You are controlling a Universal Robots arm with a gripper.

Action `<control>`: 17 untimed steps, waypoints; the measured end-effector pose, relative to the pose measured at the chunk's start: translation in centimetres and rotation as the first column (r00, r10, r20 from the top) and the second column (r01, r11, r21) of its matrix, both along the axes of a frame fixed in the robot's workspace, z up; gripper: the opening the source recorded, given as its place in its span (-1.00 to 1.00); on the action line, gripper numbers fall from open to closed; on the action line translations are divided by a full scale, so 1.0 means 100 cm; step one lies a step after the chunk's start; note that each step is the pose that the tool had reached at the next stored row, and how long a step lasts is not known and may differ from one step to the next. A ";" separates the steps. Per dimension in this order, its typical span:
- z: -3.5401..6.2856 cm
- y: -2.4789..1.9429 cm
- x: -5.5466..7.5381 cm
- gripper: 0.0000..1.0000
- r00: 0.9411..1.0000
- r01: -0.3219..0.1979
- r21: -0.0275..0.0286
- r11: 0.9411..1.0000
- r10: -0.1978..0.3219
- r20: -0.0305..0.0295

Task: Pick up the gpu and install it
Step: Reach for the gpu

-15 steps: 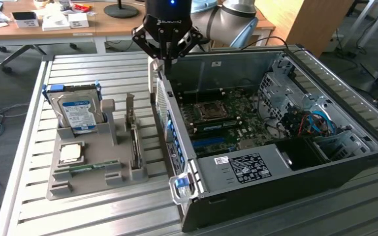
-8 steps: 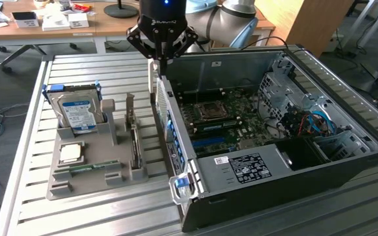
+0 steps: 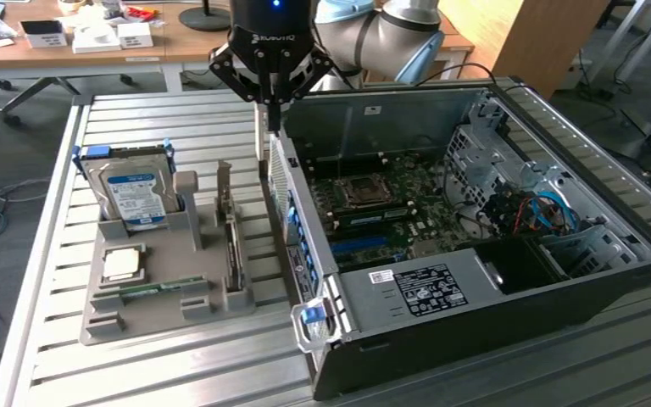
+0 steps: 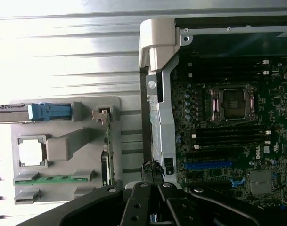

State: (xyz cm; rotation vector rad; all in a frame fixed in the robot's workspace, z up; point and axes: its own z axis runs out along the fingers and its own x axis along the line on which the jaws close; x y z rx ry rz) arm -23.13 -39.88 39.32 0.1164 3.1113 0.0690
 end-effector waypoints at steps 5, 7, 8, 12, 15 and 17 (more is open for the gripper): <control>0.0000 0.0000 0.000 -0.79 1.000 0.000 0.000 1.000 0.000 0.000; 0.0000 0.0000 0.000 -0.79 1.000 0.000 0.000 1.000 0.000 0.000; 0.0000 0.0000 0.000 -0.79 1.000 0.000 0.000 1.000 0.000 0.000; 0.0000 0.0000 -0.003 -0.79 1.000 0.000 0.000 1.000 0.000 0.000; 0.0000 0.0000 -0.007 -0.79 1.000 0.000 0.000 1.000 0.000 0.000; 0.0000 0.0000 -0.009 -0.79 1.000 0.000 0.000 1.000 0.000 0.000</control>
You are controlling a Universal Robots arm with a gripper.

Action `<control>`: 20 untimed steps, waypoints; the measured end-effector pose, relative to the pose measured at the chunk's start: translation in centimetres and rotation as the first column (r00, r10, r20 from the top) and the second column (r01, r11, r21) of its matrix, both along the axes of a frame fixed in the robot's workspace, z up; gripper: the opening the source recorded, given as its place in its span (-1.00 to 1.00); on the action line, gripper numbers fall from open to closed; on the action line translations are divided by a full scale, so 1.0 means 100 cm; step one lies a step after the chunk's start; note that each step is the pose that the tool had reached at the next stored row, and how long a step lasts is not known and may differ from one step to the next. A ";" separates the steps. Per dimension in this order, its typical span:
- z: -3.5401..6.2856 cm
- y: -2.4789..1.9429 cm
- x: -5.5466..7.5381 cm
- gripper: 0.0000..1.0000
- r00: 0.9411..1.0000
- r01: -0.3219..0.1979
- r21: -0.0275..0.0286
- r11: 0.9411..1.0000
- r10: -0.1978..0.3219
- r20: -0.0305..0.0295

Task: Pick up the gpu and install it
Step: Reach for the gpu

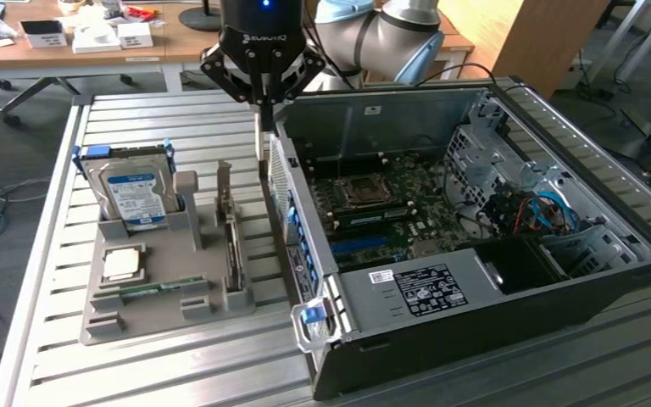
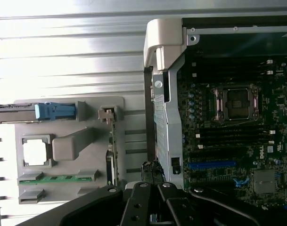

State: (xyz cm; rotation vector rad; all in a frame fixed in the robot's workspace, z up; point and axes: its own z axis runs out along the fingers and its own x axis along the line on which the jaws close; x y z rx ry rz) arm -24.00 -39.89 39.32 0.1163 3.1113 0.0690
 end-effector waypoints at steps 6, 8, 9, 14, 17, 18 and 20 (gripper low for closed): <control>0.0000 0.0000 -0.004 -0.79 1.000 0.000 0.000 1.000 0.000 0.000; 0.0000 0.0000 -0.004 -0.79 1.000 0.000 0.000 1.000 0.000 0.000; 0.0000 0.0000 -0.004 -0.79 1.000 0.000 0.000 1.000 0.000 0.000; 0.0000 0.0000 -0.006 -0.79 1.000 0.000 0.000 1.000 0.000 0.000; 0.0000 0.0000 -0.011 -0.79 1.000 0.000 0.000 1.000 0.000 0.000; 0.0000 0.0000 -0.013 -0.79 1.000 0.000 0.000 1.000 0.000 0.000; 0.0000 0.0000 -0.018 -0.79 1.000 0.000 0.000 1.000 0.000 0.000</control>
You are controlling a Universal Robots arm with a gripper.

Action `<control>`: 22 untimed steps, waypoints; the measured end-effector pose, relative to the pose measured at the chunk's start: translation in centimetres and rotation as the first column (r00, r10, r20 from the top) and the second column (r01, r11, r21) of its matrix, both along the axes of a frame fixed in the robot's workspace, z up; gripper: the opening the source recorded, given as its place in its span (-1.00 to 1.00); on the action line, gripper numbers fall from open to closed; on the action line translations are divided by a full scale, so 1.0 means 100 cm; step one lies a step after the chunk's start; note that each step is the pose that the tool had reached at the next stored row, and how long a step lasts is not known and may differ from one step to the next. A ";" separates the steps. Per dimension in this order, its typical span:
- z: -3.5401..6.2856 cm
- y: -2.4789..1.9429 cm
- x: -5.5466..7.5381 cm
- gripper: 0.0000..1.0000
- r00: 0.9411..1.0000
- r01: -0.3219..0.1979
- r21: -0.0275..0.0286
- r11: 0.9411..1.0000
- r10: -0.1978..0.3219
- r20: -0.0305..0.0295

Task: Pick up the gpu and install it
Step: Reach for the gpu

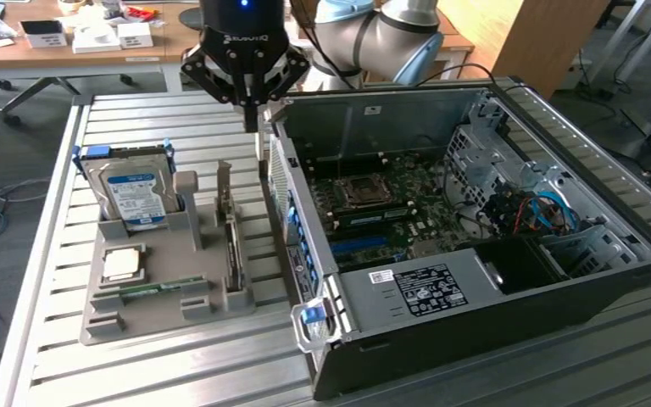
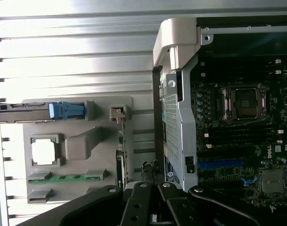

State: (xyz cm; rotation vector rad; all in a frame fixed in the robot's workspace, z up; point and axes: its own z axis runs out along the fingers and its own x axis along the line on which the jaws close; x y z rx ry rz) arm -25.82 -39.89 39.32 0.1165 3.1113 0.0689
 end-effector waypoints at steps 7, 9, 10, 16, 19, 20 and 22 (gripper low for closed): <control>0.0000 0.0000 -0.017 -0.79 1.000 0.000 0.000 1.000 0.000 0.000; -0.0001 0.0000 -0.021 -0.79 1.000 0.000 0.000 1.000 0.000 0.000; -0.0001 0.0000 -0.022 -0.79 1.000 0.000 0.000 1.000 0.000 0.000; -0.0001 0.0000 -0.022 -0.79 1.000 0.000 0.000 1.000 0.000 0.000; 0.0000 0.0000 -0.022 -0.79 1.000 0.000 0.000 1.000 0.000 0.000; 0.0000 0.0000 -0.022 -0.79 1.000 0.000 0.000 1.000 0.000 0.000; 0.0000 0.0000 -0.022 -0.79 1.000 0.000 0.000 1.000 0.000 0.000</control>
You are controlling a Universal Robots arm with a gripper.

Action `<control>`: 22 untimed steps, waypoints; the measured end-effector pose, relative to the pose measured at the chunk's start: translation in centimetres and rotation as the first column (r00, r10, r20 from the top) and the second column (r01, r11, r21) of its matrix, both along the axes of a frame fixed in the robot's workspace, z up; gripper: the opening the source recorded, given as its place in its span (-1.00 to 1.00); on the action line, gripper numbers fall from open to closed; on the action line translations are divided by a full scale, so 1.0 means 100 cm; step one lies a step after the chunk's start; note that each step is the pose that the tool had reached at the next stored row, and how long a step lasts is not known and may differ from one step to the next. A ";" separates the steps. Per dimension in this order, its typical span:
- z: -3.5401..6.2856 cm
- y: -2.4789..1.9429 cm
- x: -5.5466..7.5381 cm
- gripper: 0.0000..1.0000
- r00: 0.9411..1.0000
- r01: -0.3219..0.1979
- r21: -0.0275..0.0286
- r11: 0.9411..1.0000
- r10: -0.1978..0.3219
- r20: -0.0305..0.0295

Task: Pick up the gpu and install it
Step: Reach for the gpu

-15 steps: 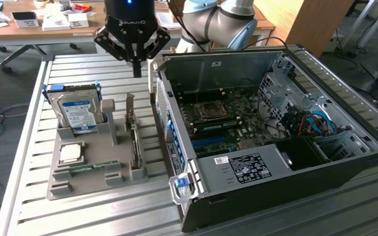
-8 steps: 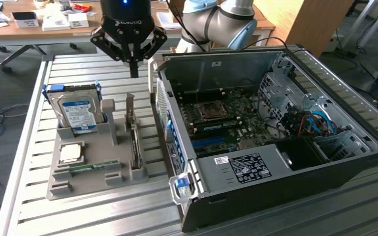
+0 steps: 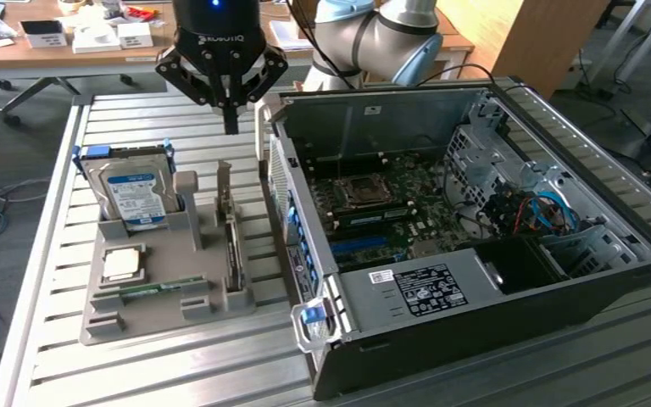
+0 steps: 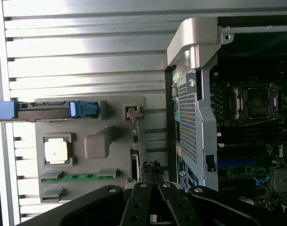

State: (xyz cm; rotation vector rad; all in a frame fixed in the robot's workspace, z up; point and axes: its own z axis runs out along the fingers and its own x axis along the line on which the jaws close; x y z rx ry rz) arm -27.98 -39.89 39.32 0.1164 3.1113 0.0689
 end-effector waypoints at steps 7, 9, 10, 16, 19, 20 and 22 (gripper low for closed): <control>-0.0001 0.0000 -0.007 -0.79 1.000 0.000 0.000 1.000 0.000 0.000; 0.0000 -0.0009 -0.010 -0.79 1.000 0.000 0.000 1.000 0.000 0.000; 0.0000 -0.0017 -0.011 -0.79 1.000 0.000 0.000 1.000 0.000 0.000; -0.0002 -0.0134 -0.016 -0.79 1.000 0.000 0.000 1.000 0.000 0.000; -0.0003 -0.0205 -0.019 -0.79 1.000 0.000 0.000 1.000 0.000 0.000; -0.0003 -0.0231 -0.019 -0.79 1.000 0.000 0.000 1.000 0.000 0.000; -0.0005 -0.0283 -0.020 -0.79 1.000 0.000 0.000 1.000 0.000 0.000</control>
